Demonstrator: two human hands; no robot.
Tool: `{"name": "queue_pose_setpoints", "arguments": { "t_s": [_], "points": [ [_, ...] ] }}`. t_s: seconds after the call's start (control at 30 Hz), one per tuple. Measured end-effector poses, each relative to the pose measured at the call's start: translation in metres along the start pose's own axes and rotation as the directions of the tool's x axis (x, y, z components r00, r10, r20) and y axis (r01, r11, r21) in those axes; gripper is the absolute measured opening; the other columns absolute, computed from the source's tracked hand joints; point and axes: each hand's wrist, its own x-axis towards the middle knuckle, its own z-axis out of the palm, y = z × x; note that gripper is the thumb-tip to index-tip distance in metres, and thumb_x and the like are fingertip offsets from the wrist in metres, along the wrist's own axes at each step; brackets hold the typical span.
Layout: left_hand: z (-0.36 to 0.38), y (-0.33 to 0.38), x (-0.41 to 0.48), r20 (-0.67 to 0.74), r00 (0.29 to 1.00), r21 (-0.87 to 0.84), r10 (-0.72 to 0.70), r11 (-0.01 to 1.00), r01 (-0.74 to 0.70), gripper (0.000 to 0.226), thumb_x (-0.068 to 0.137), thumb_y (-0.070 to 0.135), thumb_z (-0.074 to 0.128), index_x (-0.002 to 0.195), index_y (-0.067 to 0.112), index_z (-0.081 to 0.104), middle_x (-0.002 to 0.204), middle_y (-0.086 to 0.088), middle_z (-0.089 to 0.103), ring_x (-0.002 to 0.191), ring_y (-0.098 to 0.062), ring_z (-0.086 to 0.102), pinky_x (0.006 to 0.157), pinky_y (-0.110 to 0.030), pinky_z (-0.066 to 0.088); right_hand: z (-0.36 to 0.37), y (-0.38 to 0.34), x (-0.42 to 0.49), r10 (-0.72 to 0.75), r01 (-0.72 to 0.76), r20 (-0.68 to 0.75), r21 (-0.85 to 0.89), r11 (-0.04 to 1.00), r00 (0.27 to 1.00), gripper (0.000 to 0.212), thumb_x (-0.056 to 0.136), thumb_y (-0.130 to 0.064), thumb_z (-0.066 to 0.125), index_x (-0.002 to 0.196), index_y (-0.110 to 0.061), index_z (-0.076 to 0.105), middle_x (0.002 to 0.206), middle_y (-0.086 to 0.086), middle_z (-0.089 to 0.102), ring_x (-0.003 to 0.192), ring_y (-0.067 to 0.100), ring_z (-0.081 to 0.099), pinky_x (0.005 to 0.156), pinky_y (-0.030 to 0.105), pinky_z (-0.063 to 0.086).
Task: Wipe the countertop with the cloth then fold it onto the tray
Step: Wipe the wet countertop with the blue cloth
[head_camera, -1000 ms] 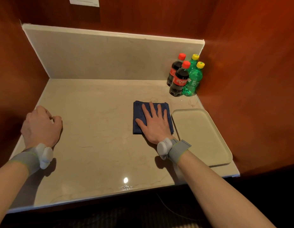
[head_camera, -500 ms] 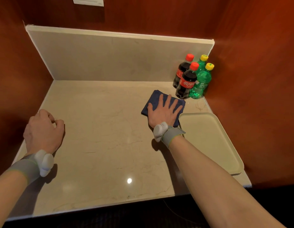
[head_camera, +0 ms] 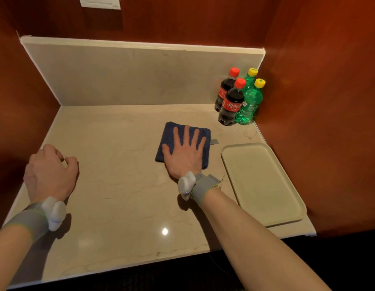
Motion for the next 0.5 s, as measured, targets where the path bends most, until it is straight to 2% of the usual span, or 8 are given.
{"name": "queue_pose_setpoints", "arguments": {
  "t_s": [0.27, 0.4, 0.5],
  "points": [
    [-0.002, -0.001, -0.004, -0.022, 1.0, -0.008, -0.008, 1.0, 0.007, 0.018, 0.088, 0.03, 0.055, 0.084, 0.019, 0.041, 0.078, -0.007, 0.047, 0.08, -0.042, 0.055, 0.065, -0.046, 0.043, 0.003, -0.034, -0.035, -0.365, 0.359, 0.123, 0.072, 0.931, 0.923, 0.075, 0.108, -0.063, 0.023, 0.171, -0.029, 0.003, 0.178, 0.006, -0.01, 0.163, 0.038, -0.016, 0.128, 0.059, -0.011],
    [-0.005, 0.0, -0.002, 0.013, 1.0, 0.003, 0.003, 1.0, -0.004, 0.017, 0.088, 0.031, 0.053, 0.085, 0.018, 0.043, 0.08, -0.013, 0.054, 0.081, -0.043, 0.056, 0.067, -0.05, 0.05, -0.005, -0.02, -0.044, -0.451, 0.442, 0.155, 0.09, 0.892, 0.879, 0.074, 0.108, -0.065, 0.023, 0.17, -0.032, 0.003, 0.179, 0.003, -0.011, 0.163, 0.035, -0.017, 0.129, 0.058, -0.012],
    [-0.008, 0.002, -0.001, 0.043, 0.999, 0.018, 0.009, 1.0, -0.01, 0.017, 0.091, 0.031, 0.052, 0.087, 0.017, 0.044, 0.084, -0.015, 0.057, 0.084, -0.043, 0.057, 0.071, -0.053, 0.054, -0.006, -0.004, -0.062, -0.43, 0.422, 0.134, 0.084, 0.903, 0.893, 0.074, 0.108, -0.065, 0.024, 0.17, -0.031, 0.005, 0.179, 0.004, -0.008, 0.163, 0.035, -0.015, 0.129, 0.058, -0.011]
  ]
}}
